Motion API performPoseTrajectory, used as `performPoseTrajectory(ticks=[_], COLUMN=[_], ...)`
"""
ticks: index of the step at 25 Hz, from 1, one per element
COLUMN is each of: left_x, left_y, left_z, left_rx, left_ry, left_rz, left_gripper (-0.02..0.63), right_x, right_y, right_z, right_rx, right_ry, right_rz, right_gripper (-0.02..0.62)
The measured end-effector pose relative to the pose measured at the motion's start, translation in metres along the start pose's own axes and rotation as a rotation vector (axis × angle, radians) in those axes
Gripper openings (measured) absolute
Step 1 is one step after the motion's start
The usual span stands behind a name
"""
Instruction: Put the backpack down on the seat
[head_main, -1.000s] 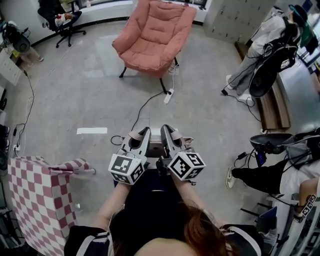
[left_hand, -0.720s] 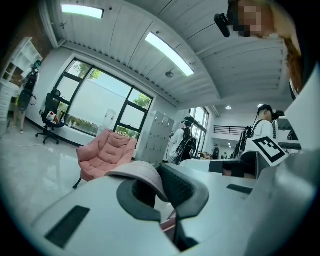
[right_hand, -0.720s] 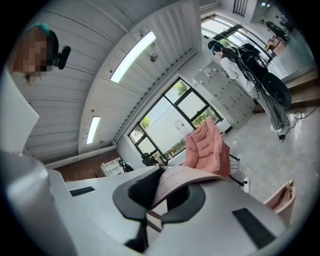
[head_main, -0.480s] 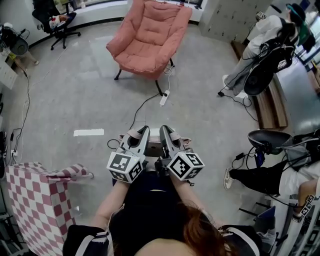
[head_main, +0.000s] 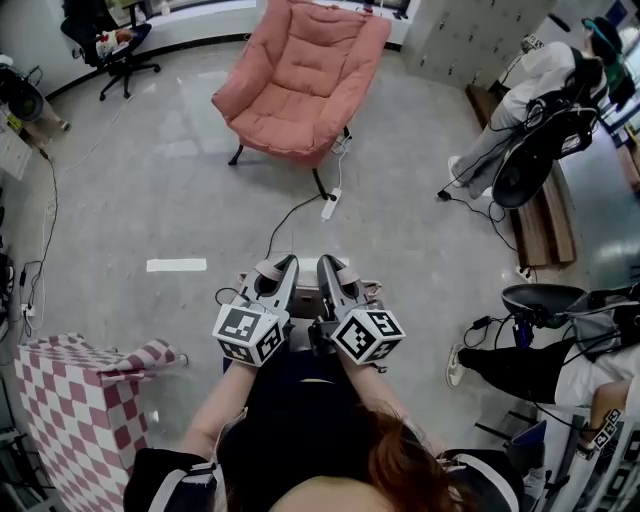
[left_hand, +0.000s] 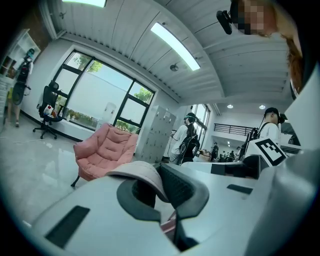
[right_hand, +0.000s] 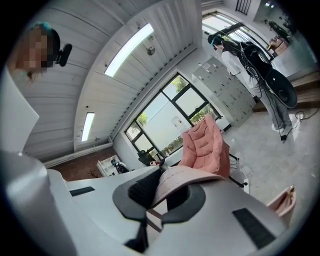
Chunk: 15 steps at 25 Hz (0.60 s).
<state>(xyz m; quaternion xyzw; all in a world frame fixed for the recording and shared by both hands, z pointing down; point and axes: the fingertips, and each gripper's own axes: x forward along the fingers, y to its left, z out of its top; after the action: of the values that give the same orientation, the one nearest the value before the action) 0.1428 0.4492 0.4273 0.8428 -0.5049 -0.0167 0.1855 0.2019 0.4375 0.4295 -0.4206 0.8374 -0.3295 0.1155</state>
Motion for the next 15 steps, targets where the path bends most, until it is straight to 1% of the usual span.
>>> performPoseTrajectory(ticks=[4, 9, 15], left_x=[0.015, 0.034, 0.048], left_y=[0.023, 0.046, 0.082], left_z=[0.01, 0.032, 0.054], left_rx=[-0.016, 0.001, -0.009], left_ry=[0.002, -0.012, -0.017], left_rz=[-0.003, -0.004, -0.004], left_gripper=[0.017, 0.017, 0.017], right_x=[0.028, 0.06, 0.105], right_y=[-0.003, -0.002, 0.005], right_z=[0.005, 0.018, 0.025], right_rx=[0.052, 0.043, 0.029], right_ry=[-0.006, -0.02, -0.011], right_rz=[-0.008, -0.005, -0.004], right_gripper=[0.034, 0.034, 0.034])
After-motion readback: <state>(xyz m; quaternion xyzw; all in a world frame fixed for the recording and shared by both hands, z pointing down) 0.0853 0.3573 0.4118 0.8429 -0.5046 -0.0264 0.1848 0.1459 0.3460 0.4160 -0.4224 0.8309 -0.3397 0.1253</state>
